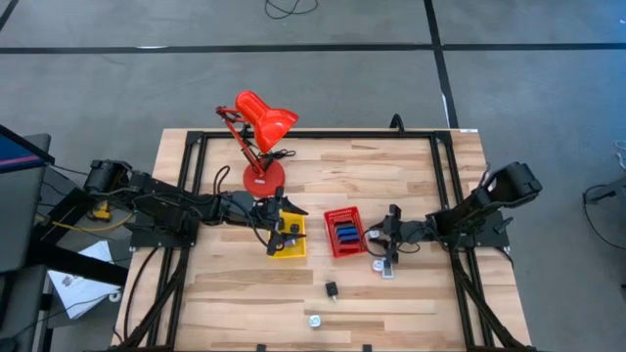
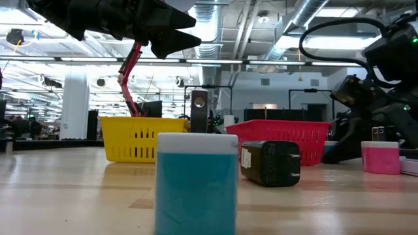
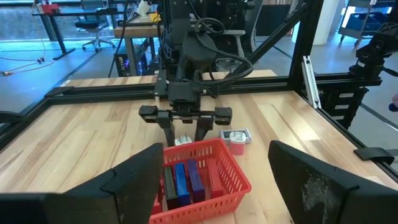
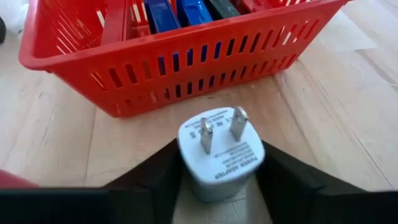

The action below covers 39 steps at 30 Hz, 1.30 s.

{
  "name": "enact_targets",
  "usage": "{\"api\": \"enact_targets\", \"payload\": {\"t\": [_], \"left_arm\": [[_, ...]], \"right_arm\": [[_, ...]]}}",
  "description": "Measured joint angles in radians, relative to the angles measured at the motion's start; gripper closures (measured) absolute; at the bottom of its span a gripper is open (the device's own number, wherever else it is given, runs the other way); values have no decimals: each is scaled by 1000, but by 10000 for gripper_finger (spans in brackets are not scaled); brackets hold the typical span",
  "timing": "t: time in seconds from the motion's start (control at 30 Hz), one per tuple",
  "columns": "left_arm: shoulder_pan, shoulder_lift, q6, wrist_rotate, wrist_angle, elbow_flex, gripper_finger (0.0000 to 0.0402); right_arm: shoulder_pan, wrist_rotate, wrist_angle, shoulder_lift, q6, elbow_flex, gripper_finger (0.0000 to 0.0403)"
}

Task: Pick & Place Office items
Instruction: Put the top light blue charger adapter into the yellow bin

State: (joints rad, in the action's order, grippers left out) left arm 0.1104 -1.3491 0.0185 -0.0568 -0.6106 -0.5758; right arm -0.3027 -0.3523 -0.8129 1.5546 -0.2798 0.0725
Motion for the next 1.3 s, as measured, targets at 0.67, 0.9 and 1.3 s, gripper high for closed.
{"api": "enact_targets", "payload": {"t": [0.67,0.9,1.3], "left_arm": [[0,0,0,-4,0,0,114],[0,0,0,-4,0,0,114],[0,0,0,-3,0,0,114]], "right_arm": [[-5,16,14,0,-22,-2,156],[-31,4,27,0,-23,-1,157],[-36,-1,27,1,-27,-3,264]]}}
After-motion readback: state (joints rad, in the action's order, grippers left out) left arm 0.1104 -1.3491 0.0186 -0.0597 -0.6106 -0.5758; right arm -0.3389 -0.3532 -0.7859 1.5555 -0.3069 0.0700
